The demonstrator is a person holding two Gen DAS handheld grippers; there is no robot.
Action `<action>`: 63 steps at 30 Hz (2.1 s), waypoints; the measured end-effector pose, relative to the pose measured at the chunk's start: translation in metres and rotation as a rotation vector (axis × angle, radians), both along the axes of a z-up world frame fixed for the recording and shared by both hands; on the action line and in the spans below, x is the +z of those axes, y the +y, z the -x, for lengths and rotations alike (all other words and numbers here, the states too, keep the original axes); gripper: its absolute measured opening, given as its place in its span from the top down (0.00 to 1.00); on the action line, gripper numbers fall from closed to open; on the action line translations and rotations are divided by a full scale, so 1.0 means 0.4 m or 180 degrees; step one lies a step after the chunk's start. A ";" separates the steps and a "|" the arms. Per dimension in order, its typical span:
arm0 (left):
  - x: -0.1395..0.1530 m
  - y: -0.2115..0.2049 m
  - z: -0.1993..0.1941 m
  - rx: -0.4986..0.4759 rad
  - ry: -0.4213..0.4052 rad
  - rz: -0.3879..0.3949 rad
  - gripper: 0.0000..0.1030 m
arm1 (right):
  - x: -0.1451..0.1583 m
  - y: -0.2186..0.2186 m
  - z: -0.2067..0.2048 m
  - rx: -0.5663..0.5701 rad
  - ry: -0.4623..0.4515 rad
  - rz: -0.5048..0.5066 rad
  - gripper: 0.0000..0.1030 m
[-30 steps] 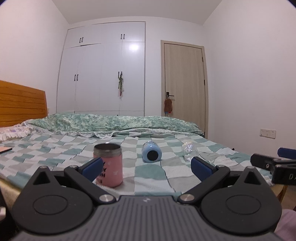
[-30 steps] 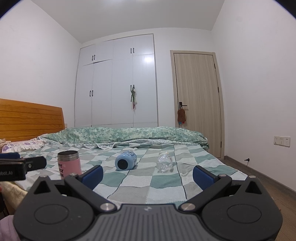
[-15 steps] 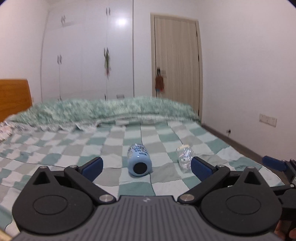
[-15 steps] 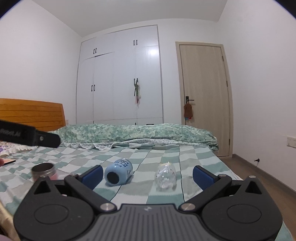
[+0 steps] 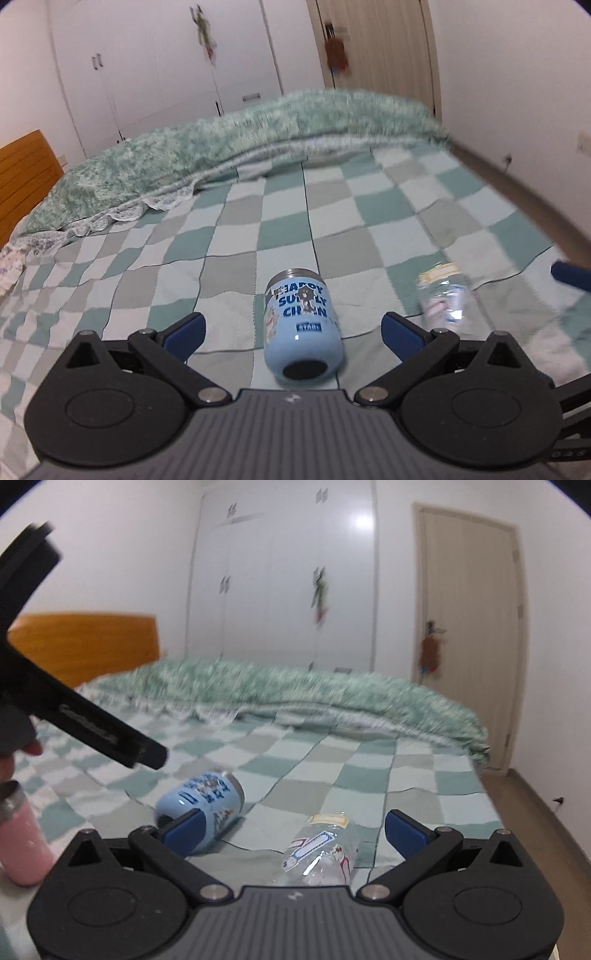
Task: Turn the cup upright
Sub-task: 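Move the right tool toward the lying blue tumbler and close on its body, then lift the blue tumbler with the right tool and rotate it rim-up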
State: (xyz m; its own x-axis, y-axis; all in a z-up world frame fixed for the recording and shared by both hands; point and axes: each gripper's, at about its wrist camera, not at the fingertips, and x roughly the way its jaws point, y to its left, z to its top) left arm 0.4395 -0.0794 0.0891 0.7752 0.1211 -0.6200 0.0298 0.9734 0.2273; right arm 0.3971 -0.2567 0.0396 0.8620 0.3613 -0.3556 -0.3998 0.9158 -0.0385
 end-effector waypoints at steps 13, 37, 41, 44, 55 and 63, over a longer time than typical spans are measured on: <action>-0.202 0.024 -0.316 0.0250 0.0924 -0.0038 0.00 | -0.096 0.041 -0.247 0.0397 0.0302 0.0382 0.00; -0.103 0.005 0.257 -0.0255 0.1072 0.0489 0.18 | 0.006 -0.048 0.276 0.0240 0.0426 0.0077 0.00; -0.152 0.001 0.337 -0.0238 0.1124 0.0556 0.18 | -0.022 -0.067 0.371 0.0094 0.0550 0.0004 0.00; -0.176 -0.010 0.363 -0.0218 0.1049 0.0543 0.18 | -0.033 -0.075 0.418 0.0025 0.0572 -0.0015 0.00; -0.191 0.015 0.388 -0.0243 0.0716 0.0631 0.00 | -0.045 -0.060 0.460 -0.0142 0.0636 0.0009 0.00; -0.113 0.145 0.503 -0.0305 0.0139 0.0616 0.00 | -0.016 0.013 0.479 -0.0134 0.0689 0.0004 0.00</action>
